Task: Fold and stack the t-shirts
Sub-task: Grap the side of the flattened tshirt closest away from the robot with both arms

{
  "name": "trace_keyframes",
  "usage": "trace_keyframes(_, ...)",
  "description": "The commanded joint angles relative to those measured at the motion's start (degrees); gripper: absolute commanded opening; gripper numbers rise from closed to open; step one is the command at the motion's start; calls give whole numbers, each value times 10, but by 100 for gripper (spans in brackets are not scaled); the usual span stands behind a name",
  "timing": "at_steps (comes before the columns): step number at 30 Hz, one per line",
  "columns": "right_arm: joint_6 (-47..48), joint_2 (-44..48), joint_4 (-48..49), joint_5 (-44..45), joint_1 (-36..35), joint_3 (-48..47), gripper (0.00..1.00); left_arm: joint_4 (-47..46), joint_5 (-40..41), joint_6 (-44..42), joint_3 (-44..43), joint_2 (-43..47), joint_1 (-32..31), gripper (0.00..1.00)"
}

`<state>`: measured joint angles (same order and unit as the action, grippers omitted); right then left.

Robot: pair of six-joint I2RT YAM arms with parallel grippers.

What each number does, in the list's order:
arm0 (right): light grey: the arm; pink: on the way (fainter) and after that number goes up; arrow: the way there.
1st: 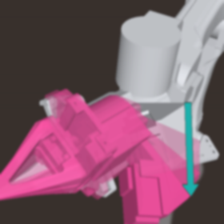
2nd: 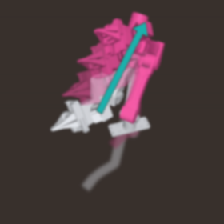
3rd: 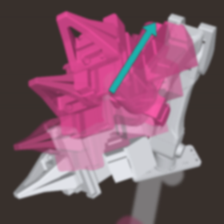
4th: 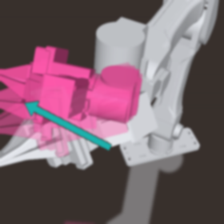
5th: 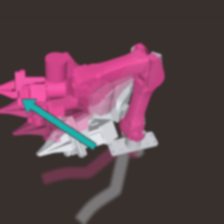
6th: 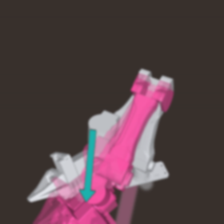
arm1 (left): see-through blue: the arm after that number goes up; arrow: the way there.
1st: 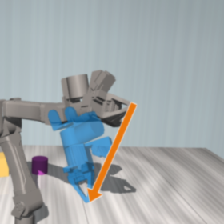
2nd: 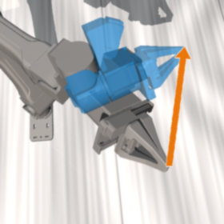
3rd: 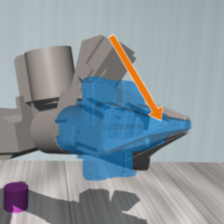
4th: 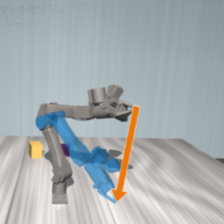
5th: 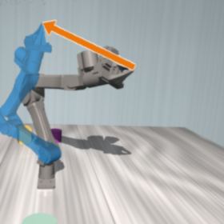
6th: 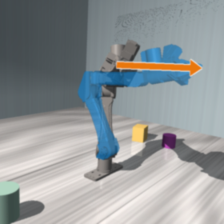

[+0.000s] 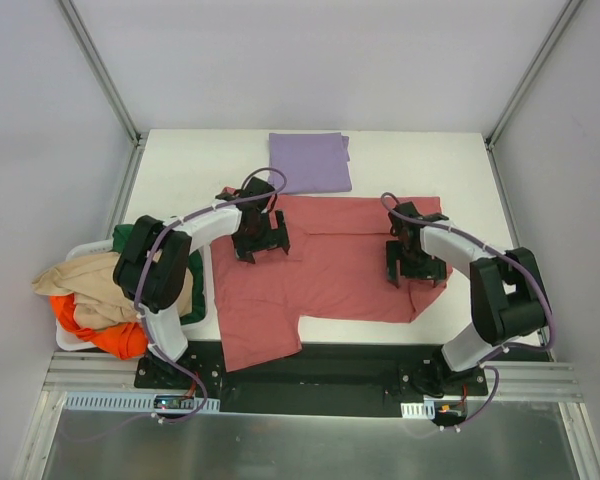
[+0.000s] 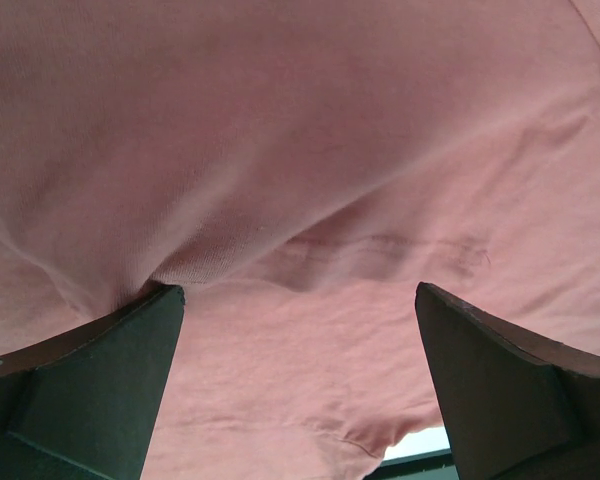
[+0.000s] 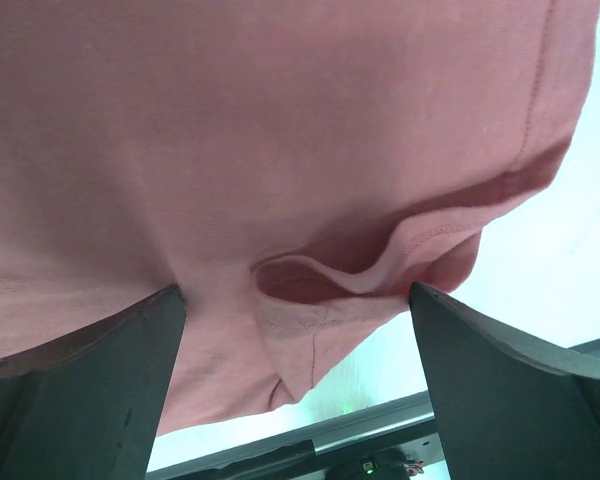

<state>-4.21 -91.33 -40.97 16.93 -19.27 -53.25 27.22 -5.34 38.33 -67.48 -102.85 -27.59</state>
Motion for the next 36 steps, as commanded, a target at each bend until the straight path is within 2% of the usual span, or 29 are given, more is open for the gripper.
trace_keyframes(1, -33, 17, -24, 57, 33, 24, 96, -24, 23, 10, 10, -20, 7, 99)
trace_keyframes(4, -66, 45, -43, 92, 80, 49, 96, -24, 24, 13, 21, -20, 18, 99)
trace_keyframes(11, -132, 197, -82, 101, 174, 115, 96, -24, 23, 12, 24, -24, 40, 99)
trace_keyframes(18, -151, 290, -102, 68, 274, 151, 96, -23, 17, 3, 17, -19, 48, 99)
trace_keyframes(22, -119, 330, -83, 17, 285, 148, 96, -24, -1, -11, 5, -4, 48, 99)
trace_keyframes(28, -50, 376, -15, -187, 285, 154, 96, -22, -20, -21, 11, 62, 38, 99)
trace_keyframes(30, -49, 382, -10, -208, 285, 155, 96, -19, -22, -16, 31, 100, 27, 99)
trace_keyframes(33, -48, 387, -8, -192, 284, 156, 96, 3, -27, -2, 76, 159, 12, 99)
trace_keyframes(36, -42, 396, 5, -190, 285, 164, 96, 55, 7, 19, 125, 223, -29, 99)
